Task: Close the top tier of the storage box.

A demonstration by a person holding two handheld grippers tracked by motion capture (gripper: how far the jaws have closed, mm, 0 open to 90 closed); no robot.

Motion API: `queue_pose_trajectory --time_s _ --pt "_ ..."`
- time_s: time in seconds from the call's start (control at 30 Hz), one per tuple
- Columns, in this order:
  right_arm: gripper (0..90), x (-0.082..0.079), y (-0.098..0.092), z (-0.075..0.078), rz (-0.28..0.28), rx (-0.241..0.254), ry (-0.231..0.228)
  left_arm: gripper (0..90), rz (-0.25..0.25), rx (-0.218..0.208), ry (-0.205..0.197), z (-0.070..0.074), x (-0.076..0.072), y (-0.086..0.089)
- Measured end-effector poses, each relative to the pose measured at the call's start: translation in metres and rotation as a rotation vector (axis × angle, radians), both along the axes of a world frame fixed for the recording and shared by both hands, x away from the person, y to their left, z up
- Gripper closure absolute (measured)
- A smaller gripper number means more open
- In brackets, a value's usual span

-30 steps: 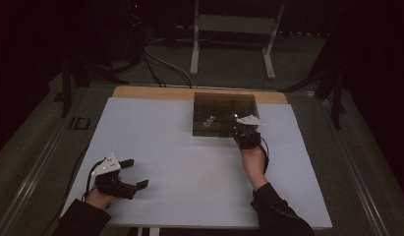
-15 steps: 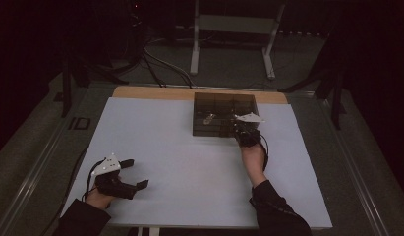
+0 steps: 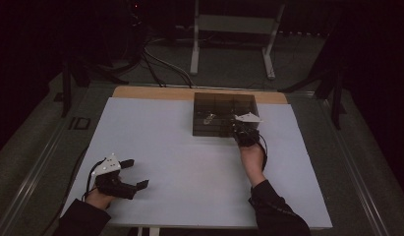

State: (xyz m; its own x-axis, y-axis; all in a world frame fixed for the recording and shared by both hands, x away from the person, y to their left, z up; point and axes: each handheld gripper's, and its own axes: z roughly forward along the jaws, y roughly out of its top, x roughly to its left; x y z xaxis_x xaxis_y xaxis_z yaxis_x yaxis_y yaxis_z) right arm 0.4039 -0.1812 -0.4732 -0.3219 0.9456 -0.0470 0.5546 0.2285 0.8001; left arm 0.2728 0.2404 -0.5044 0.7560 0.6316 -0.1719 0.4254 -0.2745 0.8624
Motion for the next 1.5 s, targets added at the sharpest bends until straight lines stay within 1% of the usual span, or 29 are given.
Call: queue_pose_trajectory --time_s 0.47,0.6,0.7,0.73,0.8,0.83,0.9,0.93,1.0,1.07,1.13,1.2,1.23,1.27,1.3,1.37,1.4,1.43,1.5 --pt "89.8 -0.006 -0.001 0.002 -0.004 0.003 -0.001 1.0 -0.001 0.004 0.001 0.000 0.000 0.000" --pt "87.7 -0.010 0.000 0.004 0.015 0.024 0.006 1.0 -0.001 0.003 0.000 0.000 0.000 0.000" --pt "82.9 -0.012 0.002 0.006 0.031 0.030 0.009 1.0 -0.001 0.003 0.000 0.000 0.000 0.000" --pt "80.8 -0.013 0.002 0.007 0.032 0.032 0.007 1.0 -0.001 0.004 0.000 0.000 0.000 0.000" --pt "73.3 -0.014 0.003 0.007 0.033 0.040 0.011 1.0 -0.001 0.004 -0.001 0.000 0.000 0.000" --pt "73.3 -0.014 0.003 0.007 0.033 0.040 0.011 1.0 -0.001 0.004 -0.001 0.000 0.000 0.000" --pt "69.2 -0.014 0.004 0.007 0.033 0.047 0.016 1.0 -0.001 0.004 -0.002 0.000 0.000 0.000" --pt "64.1 -0.015 0.004 0.008 0.032 0.054 0.018 1.0 -0.001 0.004 -0.002 0.000 0.000 0.000" --pt "59.4 -0.015 0.004 0.007 0.036 0.053 0.026 1.0 -0.001 0.003 -0.002 0.000 0.000 0.000" --pt "52.2 -0.015 0.005 0.007 0.038 0.057 0.034 1.0 -0.001 0.005 -0.002 0.000 0.000 0.000" --pt "48.1 -0.015 0.005 0.007 0.038 0.061 0.036 1.0 -0.001 0.004 -0.002 0.000 0.000 0.000" --pt "42.2 -0.016 0.006 0.007 0.042 0.062 0.037 1.0 -0.002 0.003 -0.001 0.000 0.000 0.000" --pt "40.2 -0.016 0.007 0.007 0.044 0.063 0.039 1.0 -0.001 0.003 -0.002 0.000 0.000 0.000" --pt "40.2 -0.016 0.007 0.007 0.044 0.063 0.039 1.0 -0.001 0.003 -0.002 0.000 0.000 0.000" --pt "31.8 -0.017 0.009 0.008 0.055 0.061 0.047 1.0 -0.002 0.003 -0.002 0.000 0.000 0.000" --pt "26.0 -0.017 0.010 0.008 0.064 0.058 0.049 1.0 -0.002 0.004 -0.002 0.000 0.000 0.000" --pt "26.0 -0.017 0.010 0.008 0.064 0.058 0.049 1.0 -0.002 0.003 -0.002 0.000 0.000 0.000" --pt "20.6 -0.017 0.012 0.008 0.076 0.060 0.060 1.0 -0.001 0.004 -0.002 0.000 0.000 0.000" --pt "14.7 -0.018 0.014 0.008 0.083 0.061 0.062 1.0 0.000 0.003 -0.002 0.000 0.000 0.000"
